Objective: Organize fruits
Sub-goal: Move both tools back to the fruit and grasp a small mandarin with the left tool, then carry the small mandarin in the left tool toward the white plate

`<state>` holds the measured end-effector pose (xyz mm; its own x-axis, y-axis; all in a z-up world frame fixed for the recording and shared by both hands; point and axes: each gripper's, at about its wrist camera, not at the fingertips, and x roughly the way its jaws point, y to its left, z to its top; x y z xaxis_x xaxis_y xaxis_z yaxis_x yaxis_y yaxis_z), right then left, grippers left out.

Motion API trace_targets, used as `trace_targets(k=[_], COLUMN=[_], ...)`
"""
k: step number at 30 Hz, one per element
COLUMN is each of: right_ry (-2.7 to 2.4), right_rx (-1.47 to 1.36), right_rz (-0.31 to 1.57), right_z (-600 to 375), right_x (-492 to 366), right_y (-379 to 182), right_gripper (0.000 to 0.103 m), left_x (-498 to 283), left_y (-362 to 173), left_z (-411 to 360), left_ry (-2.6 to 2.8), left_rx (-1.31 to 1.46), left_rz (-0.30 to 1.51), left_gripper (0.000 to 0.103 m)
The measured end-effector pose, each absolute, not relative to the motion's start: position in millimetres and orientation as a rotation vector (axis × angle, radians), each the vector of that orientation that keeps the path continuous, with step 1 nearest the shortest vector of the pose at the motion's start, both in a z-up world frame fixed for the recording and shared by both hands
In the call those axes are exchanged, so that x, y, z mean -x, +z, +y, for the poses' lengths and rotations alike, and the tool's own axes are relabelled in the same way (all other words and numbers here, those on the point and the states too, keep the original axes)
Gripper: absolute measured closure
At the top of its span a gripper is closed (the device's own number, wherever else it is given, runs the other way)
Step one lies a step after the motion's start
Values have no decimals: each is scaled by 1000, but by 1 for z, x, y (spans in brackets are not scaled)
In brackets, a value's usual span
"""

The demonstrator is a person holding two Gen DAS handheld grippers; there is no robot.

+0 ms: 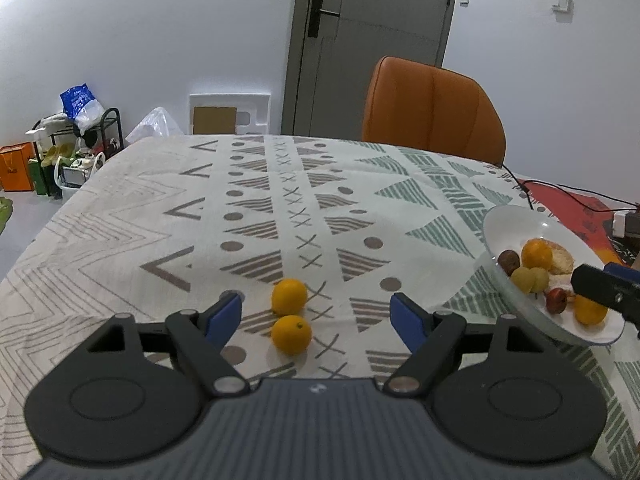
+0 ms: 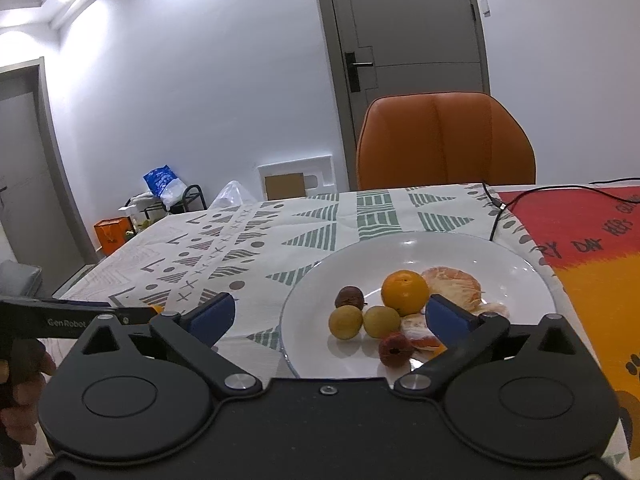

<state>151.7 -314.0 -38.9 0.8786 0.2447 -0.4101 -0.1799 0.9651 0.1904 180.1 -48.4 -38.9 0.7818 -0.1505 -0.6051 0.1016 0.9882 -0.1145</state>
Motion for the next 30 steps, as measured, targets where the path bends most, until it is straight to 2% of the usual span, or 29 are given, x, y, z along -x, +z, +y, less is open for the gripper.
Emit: trace_targets(k=[5, 9, 11, 12, 13, 14, 30], right_ry=[234, 246, 256, 260, 265, 269, 364], right_rx=[-142, -125, -119, -116, -112, -109, -50], right_rz=[456, 462, 464, 464, 465, 465, 475], right_z=[-306, -297, -293, -290, -288, -285, -236], right_x=[-156, -160, -162, -163, -164, -165, -180], right_y=[-38, -35, -34, -34, -33, -33, -32], right_gripper=[0, 0, 0, 0, 0, 0, 0], left_x=[-183, -186, -188, -189, -190, -191, -180], left_y=[-45, -50, -52, -53, -55, -56, -44], left_z=[-42, -37, -34, -33, -31, -29, 15], left_ry=[-138, -148, -149, -152, -151, -147, -89], left_rx=[94, 117, 127, 132, 139, 145, 200], left_rz=[672, 682, 693, 701, 710, 719, 664], left_gripper=[24, 29, 38, 51, 70, 80, 81])
